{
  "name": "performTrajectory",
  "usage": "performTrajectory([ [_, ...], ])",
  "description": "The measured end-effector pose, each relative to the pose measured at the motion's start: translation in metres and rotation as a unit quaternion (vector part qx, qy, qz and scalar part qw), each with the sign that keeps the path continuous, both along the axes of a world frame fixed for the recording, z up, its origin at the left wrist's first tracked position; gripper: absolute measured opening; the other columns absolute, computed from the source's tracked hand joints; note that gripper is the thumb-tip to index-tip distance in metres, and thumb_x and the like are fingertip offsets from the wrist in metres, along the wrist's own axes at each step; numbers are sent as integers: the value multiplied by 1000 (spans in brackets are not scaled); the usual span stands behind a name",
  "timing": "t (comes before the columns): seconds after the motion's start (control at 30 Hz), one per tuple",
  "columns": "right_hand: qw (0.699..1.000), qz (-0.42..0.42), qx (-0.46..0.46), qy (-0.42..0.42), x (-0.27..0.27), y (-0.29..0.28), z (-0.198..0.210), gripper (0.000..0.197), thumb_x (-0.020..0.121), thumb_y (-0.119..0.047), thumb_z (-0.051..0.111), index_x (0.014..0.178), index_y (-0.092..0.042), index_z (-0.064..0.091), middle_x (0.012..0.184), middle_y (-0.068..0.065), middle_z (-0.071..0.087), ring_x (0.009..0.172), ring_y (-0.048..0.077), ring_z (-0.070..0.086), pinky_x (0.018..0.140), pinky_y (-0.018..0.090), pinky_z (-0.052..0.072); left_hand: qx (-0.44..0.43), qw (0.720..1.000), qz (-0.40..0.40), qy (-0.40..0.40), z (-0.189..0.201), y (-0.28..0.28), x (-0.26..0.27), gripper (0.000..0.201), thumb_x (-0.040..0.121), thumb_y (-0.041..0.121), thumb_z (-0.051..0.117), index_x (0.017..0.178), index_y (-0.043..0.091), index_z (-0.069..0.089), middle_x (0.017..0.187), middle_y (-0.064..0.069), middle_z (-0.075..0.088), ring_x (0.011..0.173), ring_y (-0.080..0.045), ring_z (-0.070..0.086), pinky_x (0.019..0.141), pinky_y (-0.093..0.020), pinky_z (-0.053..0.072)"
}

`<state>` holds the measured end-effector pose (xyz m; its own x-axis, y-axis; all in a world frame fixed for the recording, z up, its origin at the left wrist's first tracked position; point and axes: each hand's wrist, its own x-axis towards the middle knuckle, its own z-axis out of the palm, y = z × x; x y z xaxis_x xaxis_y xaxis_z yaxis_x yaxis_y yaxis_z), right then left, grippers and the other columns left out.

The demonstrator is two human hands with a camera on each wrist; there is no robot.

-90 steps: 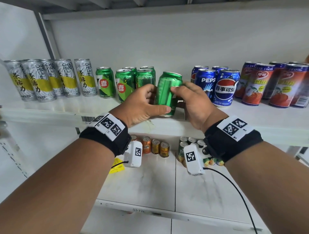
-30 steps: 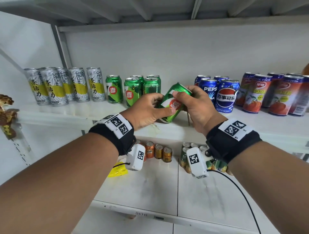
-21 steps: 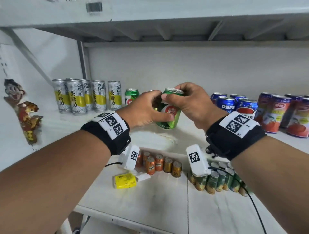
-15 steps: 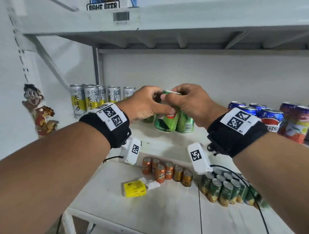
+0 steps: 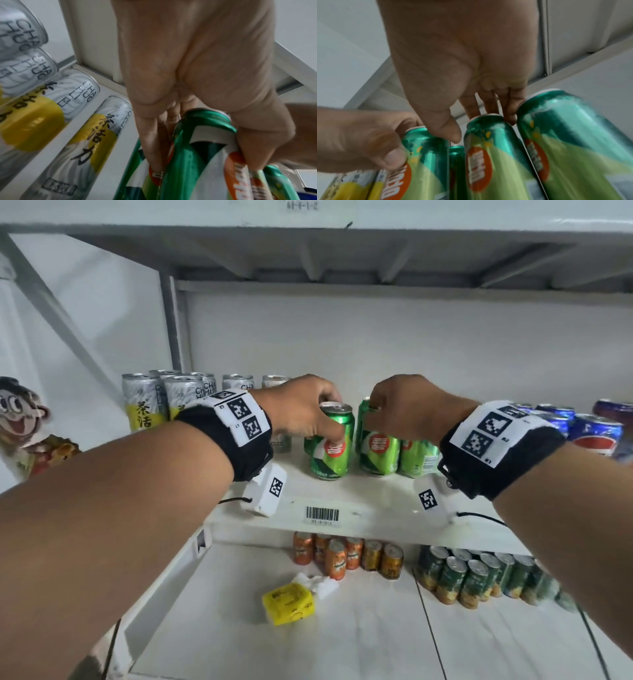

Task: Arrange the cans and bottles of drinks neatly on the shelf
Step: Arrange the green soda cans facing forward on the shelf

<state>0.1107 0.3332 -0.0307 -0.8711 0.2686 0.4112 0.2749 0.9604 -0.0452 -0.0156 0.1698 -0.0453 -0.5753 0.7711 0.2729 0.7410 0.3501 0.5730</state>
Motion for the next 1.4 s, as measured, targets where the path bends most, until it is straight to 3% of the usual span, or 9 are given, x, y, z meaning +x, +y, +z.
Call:
performTrajectory([
  [0.23, 999, -50, -13, 2, -12, -4, -10, 54, 74, -53, 74, 119, -31, 57, 104, -3, 60, 66, 15, 54, 91, 41, 46, -59, 997, -9, 38, 7, 1, -23, 41, 74, 28, 91, 112, 28, 74, 105, 8, 79, 95, -16, 76, 87, -39, 65],
  [0.33, 998, -51, 12, -19, -12, -5, -11, 51, 72, -53, 78, 116, -34, 61, 102, -3, 52, 82, 23, 56, 85, 39, 39, -55, 997, -8, 48, 7, -2, -27, 45, 74, 29, 91, 116, 28, 76, 104, 11, 78, 92, -12, 75, 75, -29, 61],
  [0.43, 1000, -25, -5, -10, -13, -8, -9, 50, 72, -45, 83, 115, -30, 62, 96, -5, 49, 89, 23, 57, 64, 29, 42, -53, 997, -8, 51, 8, -6, -29, 49, 76, 29, 90, 122, 27, 75, 108, 12, 76, 95, -10, 73, 81, -29, 60],
  [0.6, 999, 24, -23, -6, -11, -10, -6, 48, 75, -38, 84, 118, -25, 66, 101, -5, 59, 75, 10, 55, 49, 23, 39, -81, 992, 4, 99, 12, -8, -25, 56, 75, 32, 90, 128, 24, 74, 113, 10, 75, 96, -10, 70, 85, -30, 60],
  [0.73, 999, 47, -10, -25, -2, -12, -3, 46, 77, -45, 82, 119, -30, 71, 112, -4, 63, 93, 19, 59, 72, 30, 54, -94, 984, 32, 148, 13, -11, -13, 68, 75, 35, 90, 138, 26, 66, 130, 7, 63, 113, -17, 62, 98, -37, 56],
  [0.8, 997, 68, -24, -24, 7, -9, 0, 41, 76, -45, 84, 113, -32, 72, 109, -6, 66, 86, 16, 63, 69, 30, 58, -76, 982, 26, 169, 15, -11, -1, 74, 71, 42, 92, 138, 31, 63, 130, 9, 54, 115, -16, 55, 96, -36, 53],
  [0.97, 993, 88, -72, 12, 35, 11, 7, 32, 77, -45, 85, 102, -31, 71, 100, -9, 64, 79, 2, 59, 58, 21, 46, -48, 996, -20, 74, 14, 1, 43, 69, 65, 42, 99, 125, 30, 66, 111, 13, 69, 92, -10, 69, 78, -35, 61],
  [1.23, 984, 118, -120, 53, 120, 65, 11, 28, 73, -44, 87, 94, -34, 71, 95, -13, 67, 80, 0, 60, 65, 21, 44, -37, 999, -38, 12, -10, 84, 125, 39, 71, 36, 96, 103, 23, 77, 98, 7, 81, 96, -14, 76, 91, -36, 63],
  [1.4, 958, 109, -228, 137, 164, 117, -10, 51, 76, -44, 89, 117, -31, 63, 104, -7, 66, 88, 11, 65, 77, 31, 55, 54, 996, -49, -56, -27, 136, 169, 42, 66, 32, 97, 100, 17, 78, 95, 2, 82, 94, -17, 79, 90, -42, 65],
])
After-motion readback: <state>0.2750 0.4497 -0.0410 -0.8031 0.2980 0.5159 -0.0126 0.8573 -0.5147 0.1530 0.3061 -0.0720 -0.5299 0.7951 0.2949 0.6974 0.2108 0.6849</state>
